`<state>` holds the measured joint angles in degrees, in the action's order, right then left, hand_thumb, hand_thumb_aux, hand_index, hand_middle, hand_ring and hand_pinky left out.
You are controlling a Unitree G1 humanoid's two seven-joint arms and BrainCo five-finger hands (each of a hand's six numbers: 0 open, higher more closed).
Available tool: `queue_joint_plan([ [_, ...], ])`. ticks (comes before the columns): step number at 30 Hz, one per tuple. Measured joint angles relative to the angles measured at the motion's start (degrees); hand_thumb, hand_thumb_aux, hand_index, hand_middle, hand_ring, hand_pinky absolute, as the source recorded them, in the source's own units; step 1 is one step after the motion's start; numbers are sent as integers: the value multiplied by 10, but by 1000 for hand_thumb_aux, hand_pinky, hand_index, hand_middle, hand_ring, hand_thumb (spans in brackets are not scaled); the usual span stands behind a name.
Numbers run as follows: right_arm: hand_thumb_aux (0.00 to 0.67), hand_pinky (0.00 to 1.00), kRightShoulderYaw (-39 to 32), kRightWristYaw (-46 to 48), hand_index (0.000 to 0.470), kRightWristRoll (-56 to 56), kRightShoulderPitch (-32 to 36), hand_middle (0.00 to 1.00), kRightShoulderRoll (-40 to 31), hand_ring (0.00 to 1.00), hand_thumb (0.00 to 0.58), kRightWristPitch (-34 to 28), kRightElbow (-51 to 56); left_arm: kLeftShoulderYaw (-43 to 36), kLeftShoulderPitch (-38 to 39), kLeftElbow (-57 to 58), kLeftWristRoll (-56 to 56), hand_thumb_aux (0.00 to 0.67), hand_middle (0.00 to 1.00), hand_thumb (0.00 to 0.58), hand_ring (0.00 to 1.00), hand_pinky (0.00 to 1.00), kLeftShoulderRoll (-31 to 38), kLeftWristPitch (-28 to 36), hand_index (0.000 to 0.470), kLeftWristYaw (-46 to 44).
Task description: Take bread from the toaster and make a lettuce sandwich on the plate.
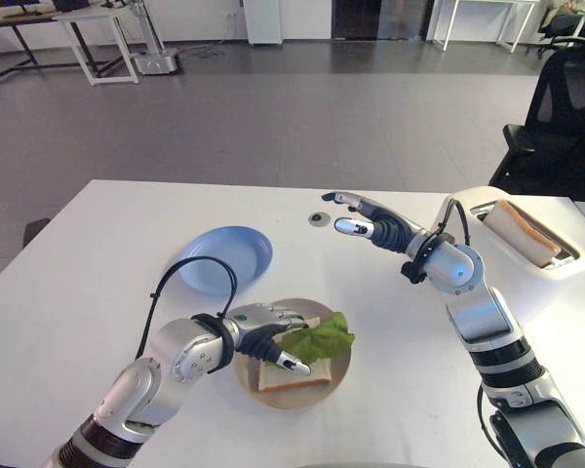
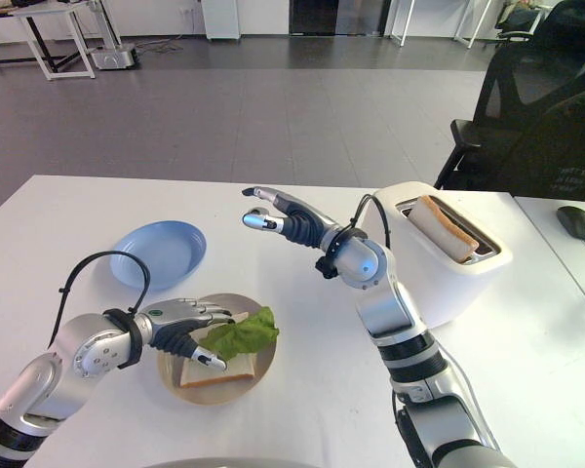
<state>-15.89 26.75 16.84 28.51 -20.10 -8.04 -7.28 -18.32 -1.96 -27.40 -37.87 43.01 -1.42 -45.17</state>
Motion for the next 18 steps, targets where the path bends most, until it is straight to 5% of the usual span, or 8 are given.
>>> queue_joint_plan([
  [18,0,0,-11,-10,0,12,0,0,3,0,0,1,1,65,-32,-45,6,0,0,0,0,0,-24,-21,0,54],
])
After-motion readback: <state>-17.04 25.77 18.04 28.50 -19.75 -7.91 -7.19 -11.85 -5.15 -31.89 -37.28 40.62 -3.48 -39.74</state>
